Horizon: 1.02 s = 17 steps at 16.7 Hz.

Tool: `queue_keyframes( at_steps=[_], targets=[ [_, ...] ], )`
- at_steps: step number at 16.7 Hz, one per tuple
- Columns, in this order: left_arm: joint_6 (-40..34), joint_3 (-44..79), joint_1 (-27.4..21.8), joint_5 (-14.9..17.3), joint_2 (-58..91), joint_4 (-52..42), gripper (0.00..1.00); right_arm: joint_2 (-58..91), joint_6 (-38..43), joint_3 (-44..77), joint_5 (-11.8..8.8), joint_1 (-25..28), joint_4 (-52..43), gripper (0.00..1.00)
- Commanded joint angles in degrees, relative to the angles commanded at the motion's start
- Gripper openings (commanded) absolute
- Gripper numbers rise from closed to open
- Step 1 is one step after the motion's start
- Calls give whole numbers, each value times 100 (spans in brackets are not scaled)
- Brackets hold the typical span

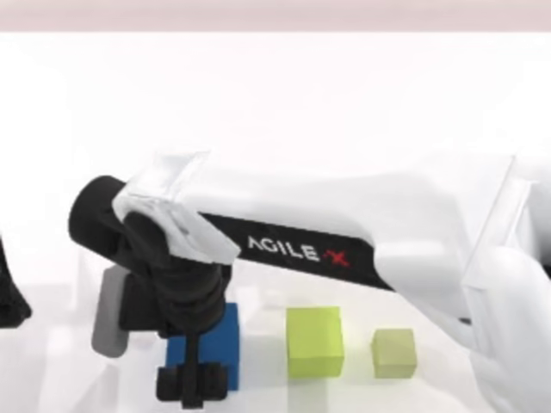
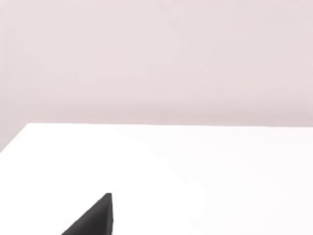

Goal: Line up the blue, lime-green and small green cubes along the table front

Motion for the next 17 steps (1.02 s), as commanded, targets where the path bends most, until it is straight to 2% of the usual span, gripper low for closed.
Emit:
queue_keyframes(
  at_steps=[10,17],
  targets=[
    [0,0,0,0,0,0,100,2,4,95,3,-8,-98,100],
    [0,0,0,0,0,0,100,-80,-20,1376,-4,40,-1467,100]
  ],
)
